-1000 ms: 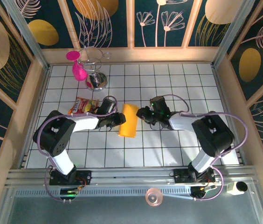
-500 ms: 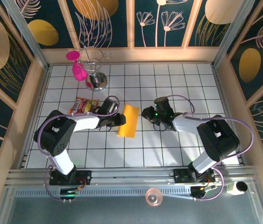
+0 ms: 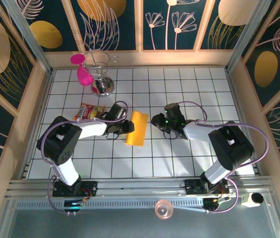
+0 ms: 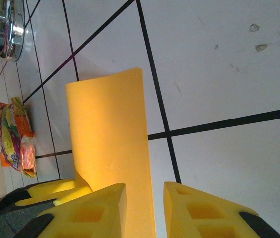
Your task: Fold a paper plane with a square sheet of paper (pick it up from the middle)
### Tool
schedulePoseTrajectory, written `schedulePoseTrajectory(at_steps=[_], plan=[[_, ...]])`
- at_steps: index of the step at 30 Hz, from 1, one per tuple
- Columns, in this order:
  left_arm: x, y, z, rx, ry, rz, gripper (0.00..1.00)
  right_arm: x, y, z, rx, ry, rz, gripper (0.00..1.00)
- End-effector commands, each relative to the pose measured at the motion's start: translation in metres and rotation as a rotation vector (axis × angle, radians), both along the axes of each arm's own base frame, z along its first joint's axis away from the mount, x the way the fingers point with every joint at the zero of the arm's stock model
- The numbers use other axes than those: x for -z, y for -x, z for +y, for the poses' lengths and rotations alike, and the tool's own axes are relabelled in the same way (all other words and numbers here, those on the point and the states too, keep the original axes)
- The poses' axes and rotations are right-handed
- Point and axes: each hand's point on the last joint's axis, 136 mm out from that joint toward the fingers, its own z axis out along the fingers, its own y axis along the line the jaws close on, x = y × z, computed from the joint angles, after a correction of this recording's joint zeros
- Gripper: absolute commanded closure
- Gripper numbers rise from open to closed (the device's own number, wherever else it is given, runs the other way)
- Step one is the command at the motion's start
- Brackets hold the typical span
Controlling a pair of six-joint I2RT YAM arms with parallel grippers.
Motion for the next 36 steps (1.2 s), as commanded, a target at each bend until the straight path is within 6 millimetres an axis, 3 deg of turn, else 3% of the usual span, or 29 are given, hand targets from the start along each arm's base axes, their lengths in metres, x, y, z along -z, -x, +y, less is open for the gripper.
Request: schedulePoseTrajectory(at_steps=[1,23,36], plan=[[0.081,0.031,0.04,-0.038,-0.211,0.146,0.63,0.005,0.001,0.0,-0.006,-0.014,0.001,0.75],[0.087,0.035,0.036,0.013,-0.203,0.147,0.62,0.002,0.015,0.056,-0.212,-0.112,-0.011,0.83],[0.09,0.036,0.039,0.008,-0.215,0.155,0.62,0.016,0.019,0.071,-0.269,-0.117,0.033,0.88]])
